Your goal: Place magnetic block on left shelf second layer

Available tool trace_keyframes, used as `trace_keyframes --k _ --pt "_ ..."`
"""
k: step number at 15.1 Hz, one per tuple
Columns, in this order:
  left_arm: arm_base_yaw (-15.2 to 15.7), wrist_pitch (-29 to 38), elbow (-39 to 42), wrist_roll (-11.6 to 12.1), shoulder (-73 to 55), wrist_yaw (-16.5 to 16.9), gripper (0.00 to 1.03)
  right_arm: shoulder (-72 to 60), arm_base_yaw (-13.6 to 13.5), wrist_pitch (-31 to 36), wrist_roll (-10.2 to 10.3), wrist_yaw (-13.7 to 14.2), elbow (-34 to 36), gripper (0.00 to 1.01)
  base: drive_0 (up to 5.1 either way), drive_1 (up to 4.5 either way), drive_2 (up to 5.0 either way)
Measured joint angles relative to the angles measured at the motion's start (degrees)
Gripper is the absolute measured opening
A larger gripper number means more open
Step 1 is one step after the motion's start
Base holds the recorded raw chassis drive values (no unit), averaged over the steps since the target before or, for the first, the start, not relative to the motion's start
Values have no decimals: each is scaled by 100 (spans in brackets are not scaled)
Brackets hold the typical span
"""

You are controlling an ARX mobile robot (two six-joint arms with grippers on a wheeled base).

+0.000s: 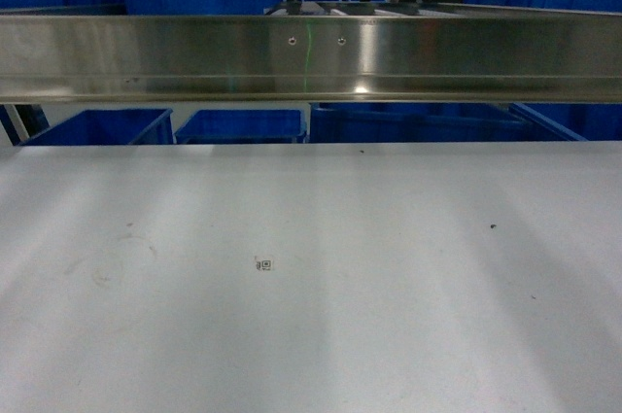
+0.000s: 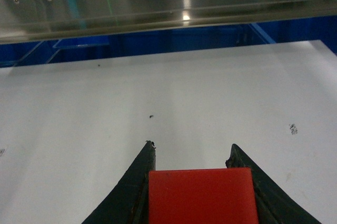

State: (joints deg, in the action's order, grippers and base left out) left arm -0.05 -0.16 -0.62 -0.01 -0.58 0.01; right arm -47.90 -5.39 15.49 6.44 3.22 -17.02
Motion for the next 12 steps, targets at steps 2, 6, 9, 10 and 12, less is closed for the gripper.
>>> trace_keyframes --k 2,6,9,10,12 --pt "0 0 0 0 0 -4 98 -94 -149 127 -9 129 4 34 0 0 0" --pt "0 -2 0 0 0 -2 98 -310 35 367 -540 96 105 34 0 0 0" --pt "0 -2 0 0 0 -2 98 -452 247 511 -640 24 105 34 0 0 0" --pt "0 -2 0 0 0 -2 98 -450 262 520 -649 15 107 34 0 0 0" --pt "0 -2 0 0 0 -2 98 -448 361 533 -656 -74 120 34 0 0 0"
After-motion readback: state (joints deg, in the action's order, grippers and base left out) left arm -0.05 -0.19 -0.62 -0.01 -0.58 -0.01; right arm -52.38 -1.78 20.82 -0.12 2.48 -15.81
